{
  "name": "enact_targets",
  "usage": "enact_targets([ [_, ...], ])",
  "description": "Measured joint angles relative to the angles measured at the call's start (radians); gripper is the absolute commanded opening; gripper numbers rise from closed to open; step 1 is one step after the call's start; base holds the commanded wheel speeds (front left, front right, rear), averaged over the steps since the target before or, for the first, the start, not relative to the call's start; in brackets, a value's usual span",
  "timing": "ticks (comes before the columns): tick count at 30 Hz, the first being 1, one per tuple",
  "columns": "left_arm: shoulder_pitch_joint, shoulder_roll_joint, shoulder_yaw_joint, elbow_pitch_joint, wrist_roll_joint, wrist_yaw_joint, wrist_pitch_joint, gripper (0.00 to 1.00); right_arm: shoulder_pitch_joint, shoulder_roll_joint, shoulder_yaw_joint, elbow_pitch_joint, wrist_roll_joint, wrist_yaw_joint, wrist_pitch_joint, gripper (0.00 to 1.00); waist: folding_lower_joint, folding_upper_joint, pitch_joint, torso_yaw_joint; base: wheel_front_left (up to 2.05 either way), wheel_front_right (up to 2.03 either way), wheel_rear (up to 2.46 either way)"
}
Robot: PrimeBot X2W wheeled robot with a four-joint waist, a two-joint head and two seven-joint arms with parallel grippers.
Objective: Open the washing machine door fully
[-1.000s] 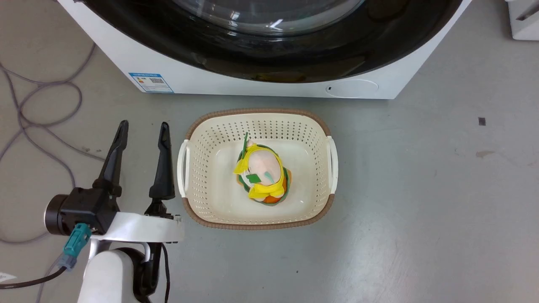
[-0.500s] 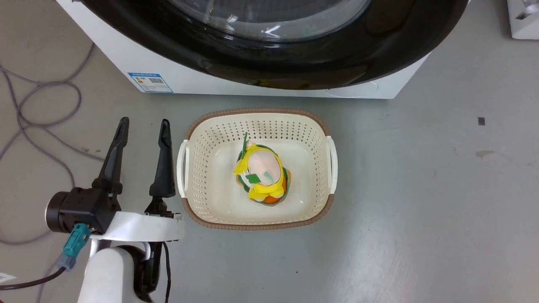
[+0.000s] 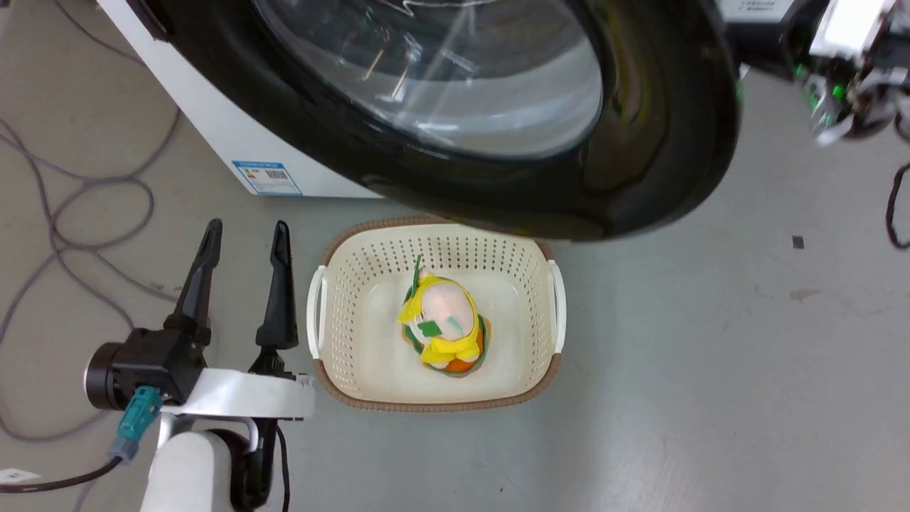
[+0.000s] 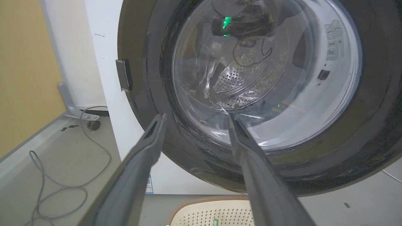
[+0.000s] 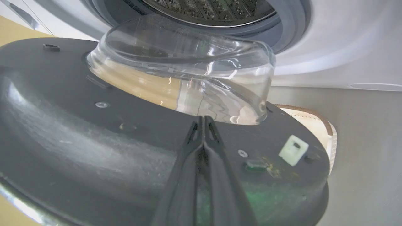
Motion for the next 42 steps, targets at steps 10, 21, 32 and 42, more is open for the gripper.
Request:
enact_targets([
  [10, 0.049, -0.001, -0.009, 0.030, 0.001, 0.013, 0.000, 1.00, 0.192, -0.056, 0.029, -0.203, 0.053, 0.000, -0.008, 0.00, 0.0000, 0.0000, -0.079, 0.017, 0.00, 0.00, 0.00],
  [21, 0.118, -0.001, -0.017, 0.069, 0.019, 0.013, 0.000, 1.00, 0.409, -0.069, 0.138, -0.461, 0.111, 0.000, -0.084, 0.00, -0.0001, 0.0000, -0.182, 0.038, 0.00, 0.00, 0.00],
  [32, 0.151, -0.001, -0.025, 0.086, 0.026, 0.013, 0.000, 1.00, 0.484, -0.035, 0.253, -0.595, 0.121, 0.000, -0.179, 0.00, -0.0002, 0.0000, -0.227, 0.050, 0.00, 0.00, 0.00],
  [42, 0.160, -0.001, -0.029, 0.092, 0.017, 0.030, 0.000, 1.00, 0.583, -0.029, 0.211, -0.582, 0.066, 0.000, -0.491, 1.00, -0.0001, 0.0000, -0.251, 0.038, 0.00, 0.00, 0.00],
])
